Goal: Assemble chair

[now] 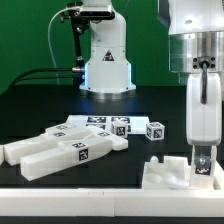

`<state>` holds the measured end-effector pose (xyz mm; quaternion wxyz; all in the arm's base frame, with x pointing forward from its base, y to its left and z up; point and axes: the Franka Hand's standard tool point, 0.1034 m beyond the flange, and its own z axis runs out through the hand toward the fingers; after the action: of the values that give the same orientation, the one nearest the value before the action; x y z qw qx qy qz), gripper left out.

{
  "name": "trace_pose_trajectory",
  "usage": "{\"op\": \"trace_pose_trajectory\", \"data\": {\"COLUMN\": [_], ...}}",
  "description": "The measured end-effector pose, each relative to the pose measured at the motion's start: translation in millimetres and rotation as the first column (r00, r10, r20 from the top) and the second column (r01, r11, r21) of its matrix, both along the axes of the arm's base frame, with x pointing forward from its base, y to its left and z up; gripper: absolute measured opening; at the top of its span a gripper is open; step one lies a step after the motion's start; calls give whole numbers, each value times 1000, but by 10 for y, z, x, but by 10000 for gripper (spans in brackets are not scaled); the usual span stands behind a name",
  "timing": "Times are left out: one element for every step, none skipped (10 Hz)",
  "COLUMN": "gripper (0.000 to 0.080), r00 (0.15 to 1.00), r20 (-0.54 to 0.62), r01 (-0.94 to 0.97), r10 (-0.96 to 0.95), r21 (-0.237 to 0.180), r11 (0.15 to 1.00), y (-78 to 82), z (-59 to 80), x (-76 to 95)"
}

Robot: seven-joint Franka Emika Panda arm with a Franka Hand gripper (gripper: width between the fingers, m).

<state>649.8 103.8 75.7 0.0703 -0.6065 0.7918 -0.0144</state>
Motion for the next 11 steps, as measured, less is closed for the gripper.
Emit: {"op": "trace_pose_trajectory", "data": {"gripper": [636,647,647,649,649,649,649,649,649,649,649], "r00": [999,998,997,997,997,997,997,994,991,991,985], "r20": [12,25,28,28,27,26,26,35,37,35,40], "r01": [-42,-61,-66,-68,-68,-69,-71,-106,-127,-128,-171], "r10": [42,61,66,67,68,69,71,106,127,127,170], "r21": [2,7,9,8,7,7,7,2,5,11,15], "r11": [999,998,998,998,998,998,997,994,992,992,985], "y": [-43,-127,-147,-144,-143,-142,-143,-183,-308,-462,-615], "z": [138,310,369,356,348,347,344,335,314,317,318], "x": [-31,-83,-98,-98,-100,-101,-102,-117,-192,-247,-313]}}
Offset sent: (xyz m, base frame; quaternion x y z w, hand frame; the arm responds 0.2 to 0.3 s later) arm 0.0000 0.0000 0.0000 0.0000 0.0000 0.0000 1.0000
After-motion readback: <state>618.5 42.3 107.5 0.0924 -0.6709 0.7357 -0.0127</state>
